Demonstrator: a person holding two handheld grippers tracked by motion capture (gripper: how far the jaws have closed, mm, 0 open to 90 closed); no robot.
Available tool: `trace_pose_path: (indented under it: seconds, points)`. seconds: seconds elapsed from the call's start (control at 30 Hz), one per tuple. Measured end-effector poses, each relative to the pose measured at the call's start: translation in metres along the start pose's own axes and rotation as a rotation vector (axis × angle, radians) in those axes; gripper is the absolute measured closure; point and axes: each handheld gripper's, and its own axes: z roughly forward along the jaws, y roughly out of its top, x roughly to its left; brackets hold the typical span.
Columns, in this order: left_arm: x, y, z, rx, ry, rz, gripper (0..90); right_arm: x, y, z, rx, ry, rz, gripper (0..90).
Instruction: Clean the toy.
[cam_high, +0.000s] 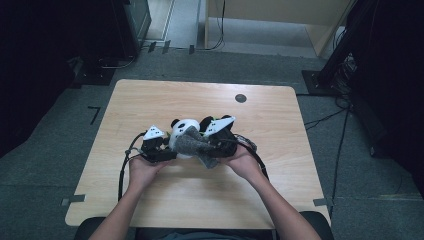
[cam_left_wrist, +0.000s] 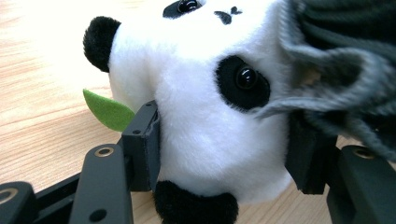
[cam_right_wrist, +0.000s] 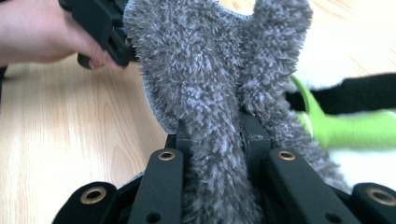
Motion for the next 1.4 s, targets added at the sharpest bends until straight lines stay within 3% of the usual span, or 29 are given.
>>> trace_pose_path:
  seconds: [0.17,0.3,0.57,0.67,0.93,1.13,1.3,1.4]
  points:
    - [0.002,0.000,0.000,-0.004,-0.004,-0.006,38.4,-0.002,-0.010,-0.007,0.033,-0.019,-0.008,76.1]
    - [0.001,0.000,0.000,-0.006,-0.001,0.009,38.7,-0.009,-0.020,-0.016,0.024,-0.020,0.016,76.0]
    - [0.000,0.000,0.000,-0.007,0.001,0.016,38.8,-0.019,-0.026,-0.036,0.004,-0.087,0.053,75.9]
    - [-0.002,0.000,0.000,-0.008,0.007,0.025,38.6,-0.022,-0.028,-0.040,-0.002,-0.088,0.078,75.9]
    - [0.000,0.000,0.000,-0.010,0.003,0.018,38.1,-0.002,-0.012,-0.040,-0.035,-0.083,0.046,76.0]
    - [0.001,0.001,0.000,-0.010,0.000,0.023,37.5,0.020,-0.005,-0.040,-0.042,-0.046,0.009,75.8]
    - [0.003,0.002,0.000,-0.004,-0.014,0.022,36.8,0.035,-0.008,-0.034,-0.039,0.000,0.002,75.6]
    - [0.004,0.003,0.001,-0.002,-0.020,0.013,36.1,0.038,-0.013,-0.028,-0.039,0.029,0.021,75.5]
